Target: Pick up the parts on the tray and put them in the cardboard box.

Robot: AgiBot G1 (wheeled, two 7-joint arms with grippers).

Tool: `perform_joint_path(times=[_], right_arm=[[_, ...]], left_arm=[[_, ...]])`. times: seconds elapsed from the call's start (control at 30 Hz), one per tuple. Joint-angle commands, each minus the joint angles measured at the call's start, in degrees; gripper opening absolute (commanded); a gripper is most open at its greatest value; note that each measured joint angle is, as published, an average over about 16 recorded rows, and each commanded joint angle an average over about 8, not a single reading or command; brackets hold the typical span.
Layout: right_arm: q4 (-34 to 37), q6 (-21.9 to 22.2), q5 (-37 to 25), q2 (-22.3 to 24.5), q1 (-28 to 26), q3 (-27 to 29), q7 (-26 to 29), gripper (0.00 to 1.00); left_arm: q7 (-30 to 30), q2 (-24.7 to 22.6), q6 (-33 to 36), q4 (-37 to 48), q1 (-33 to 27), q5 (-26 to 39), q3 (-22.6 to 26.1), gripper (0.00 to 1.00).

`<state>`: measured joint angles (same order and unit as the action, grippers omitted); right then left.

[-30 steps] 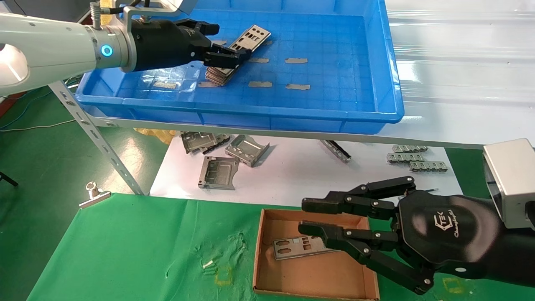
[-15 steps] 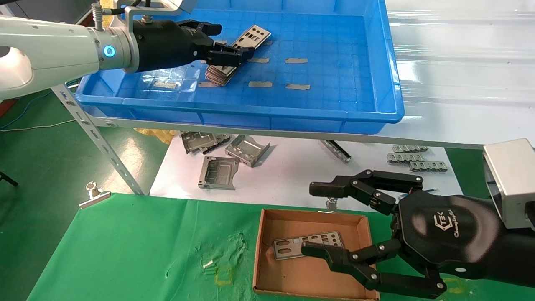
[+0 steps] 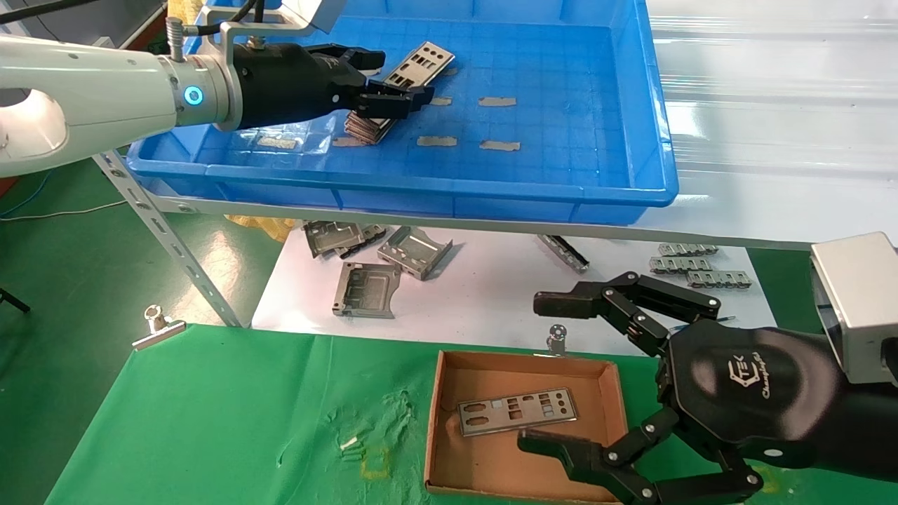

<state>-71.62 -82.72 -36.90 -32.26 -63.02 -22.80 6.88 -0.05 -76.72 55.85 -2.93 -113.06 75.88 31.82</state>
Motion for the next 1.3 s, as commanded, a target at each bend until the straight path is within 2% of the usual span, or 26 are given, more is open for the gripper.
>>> perform_joint_path(times=[0.03,0.97,1.3], right_arm=[[0.00,0.00,0.00,0.00,0.00,0.00,0.00,1.00],[0.00,0.00,0.00,0.00,0.00,0.00,0.00,1.00],[0.00,0.00,0.00,0.00,0.00,-0.01,0.00,1.00]], left_arm=[[0.14,0.03,-0.12,-0.22,0.01,-0.07,-0.02,0.00],[0.21,0.46,-1.67,-0.14,-0.75,-0.59,0.16,0.00],[0.42,1.55,1.13,-0.13,-2.97,-2.52,-1.09,0.00]])
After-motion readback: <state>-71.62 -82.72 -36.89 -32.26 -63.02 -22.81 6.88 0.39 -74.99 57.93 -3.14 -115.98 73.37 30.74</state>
